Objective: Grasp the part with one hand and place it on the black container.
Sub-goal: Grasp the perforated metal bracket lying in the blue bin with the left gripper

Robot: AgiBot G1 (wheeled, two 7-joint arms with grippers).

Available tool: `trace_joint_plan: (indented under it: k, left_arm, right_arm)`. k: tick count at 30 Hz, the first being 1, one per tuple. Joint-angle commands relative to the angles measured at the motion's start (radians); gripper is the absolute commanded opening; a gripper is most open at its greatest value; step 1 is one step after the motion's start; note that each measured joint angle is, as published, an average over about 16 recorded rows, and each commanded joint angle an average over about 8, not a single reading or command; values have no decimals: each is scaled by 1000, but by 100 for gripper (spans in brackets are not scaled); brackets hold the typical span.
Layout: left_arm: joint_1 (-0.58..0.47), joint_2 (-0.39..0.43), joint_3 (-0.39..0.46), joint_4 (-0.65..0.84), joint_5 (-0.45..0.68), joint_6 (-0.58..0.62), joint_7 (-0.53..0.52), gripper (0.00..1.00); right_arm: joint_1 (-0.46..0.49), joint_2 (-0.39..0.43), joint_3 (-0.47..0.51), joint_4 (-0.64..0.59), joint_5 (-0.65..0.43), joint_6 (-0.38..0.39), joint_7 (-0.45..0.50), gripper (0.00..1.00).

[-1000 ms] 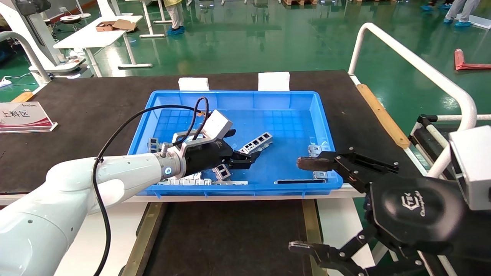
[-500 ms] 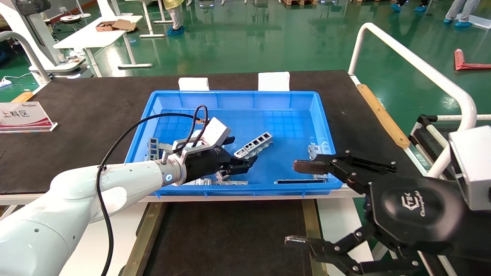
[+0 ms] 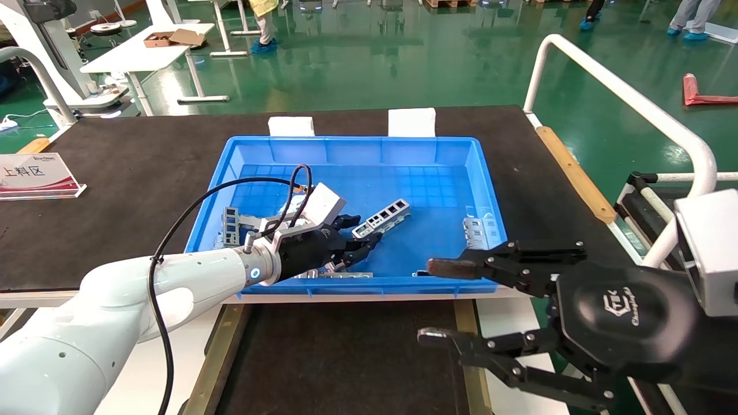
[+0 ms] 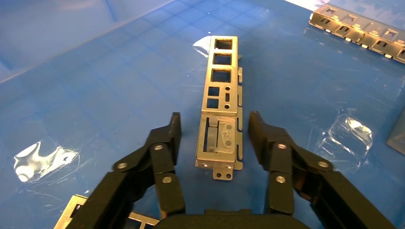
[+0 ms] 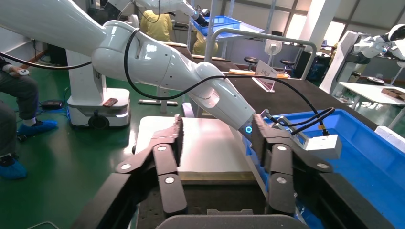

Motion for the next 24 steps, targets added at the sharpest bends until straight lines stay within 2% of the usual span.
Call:
trace_joint_plan:
  k: [1, 14, 24]
  left_arm:
    - [2, 0, 10, -1, -8, -5, -3, 0]
    - [-13, -6, 42, -36, -97, 23, -27, 0]
    - [-51, -50, 22, -46, -172, 163, -8, 0]
  right_arm:
    - [0, 0, 0, 0, 0, 0, 0, 0]
    - [0, 0, 0, 0, 0, 0, 0, 0]
    - [0, 0, 0, 0, 0, 0, 0, 0]
